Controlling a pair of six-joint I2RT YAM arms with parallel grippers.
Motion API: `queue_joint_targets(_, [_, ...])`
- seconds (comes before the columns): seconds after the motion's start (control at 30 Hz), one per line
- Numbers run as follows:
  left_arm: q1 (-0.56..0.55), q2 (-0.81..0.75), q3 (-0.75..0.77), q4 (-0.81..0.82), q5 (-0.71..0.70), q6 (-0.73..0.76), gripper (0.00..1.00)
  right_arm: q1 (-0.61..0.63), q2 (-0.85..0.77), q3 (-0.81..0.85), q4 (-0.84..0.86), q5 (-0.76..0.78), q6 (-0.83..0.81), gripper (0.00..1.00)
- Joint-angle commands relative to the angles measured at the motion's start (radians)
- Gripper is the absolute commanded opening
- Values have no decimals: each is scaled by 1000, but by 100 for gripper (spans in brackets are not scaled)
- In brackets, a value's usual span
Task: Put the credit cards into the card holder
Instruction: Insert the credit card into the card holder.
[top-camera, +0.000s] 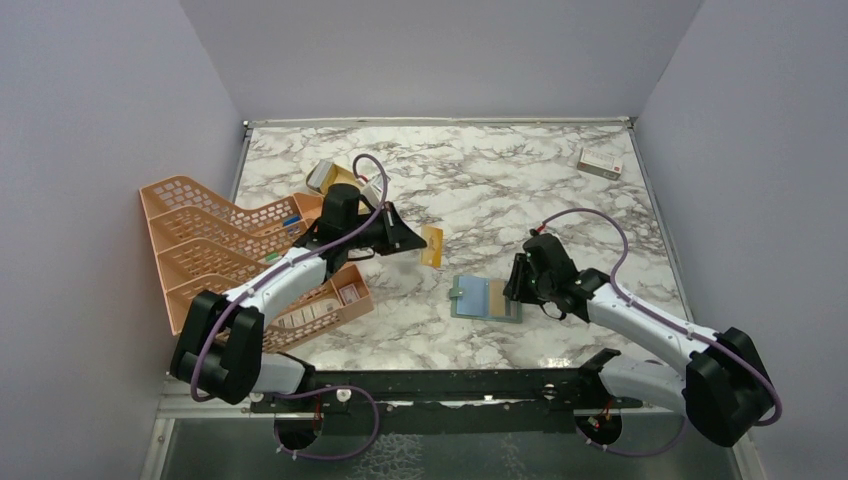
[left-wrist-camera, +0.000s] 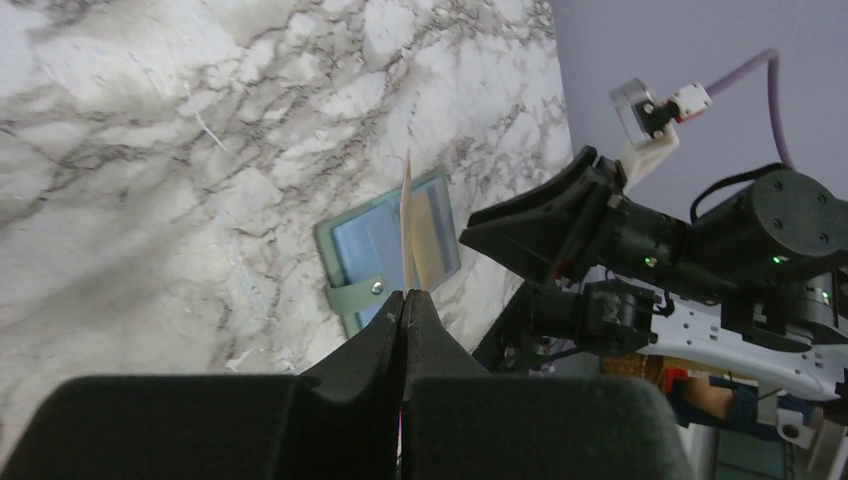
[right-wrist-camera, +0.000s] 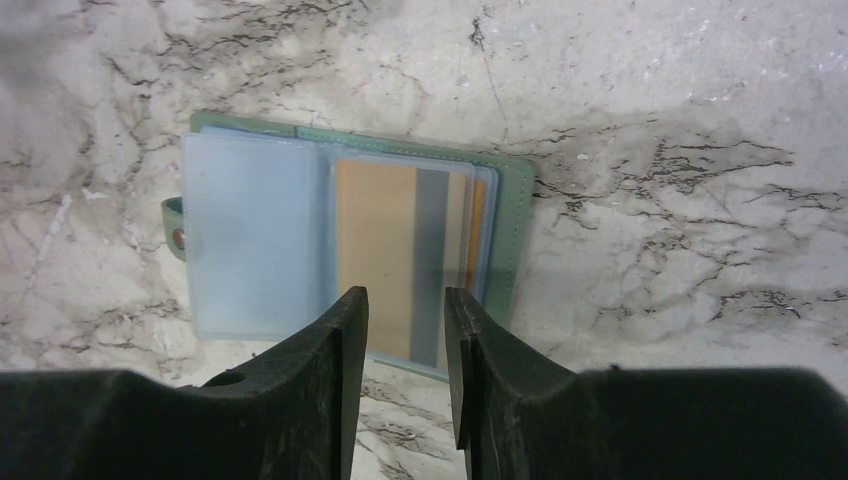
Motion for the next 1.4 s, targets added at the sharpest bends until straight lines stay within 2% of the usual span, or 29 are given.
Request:
queue_joint_targets(0.0, [-90, -12, -48, 151, -13, -103, 0, 3, 53, 33, -6, 59, -2, 34])
queue_joint_targets(0.27, [-229, 69, -58, 233, -88, -154, 0, 4, 144, 25, -20, 91, 28, 31])
queue_joint_targets(0.5, [-309, 162, -31, 272, -132, -175, 0, 4, 114, -5, -2, 79, 60, 27])
queue_joint_targets(0.9, [-375, 308, -17, 323, -181, -210, 0, 4, 77, -58, 28, 12, 100, 27])
queue_joint_targets(1.37, [-399, 394, -8, 350, -186, -218, 0, 4, 65, -70, 45, 2, 95, 27])
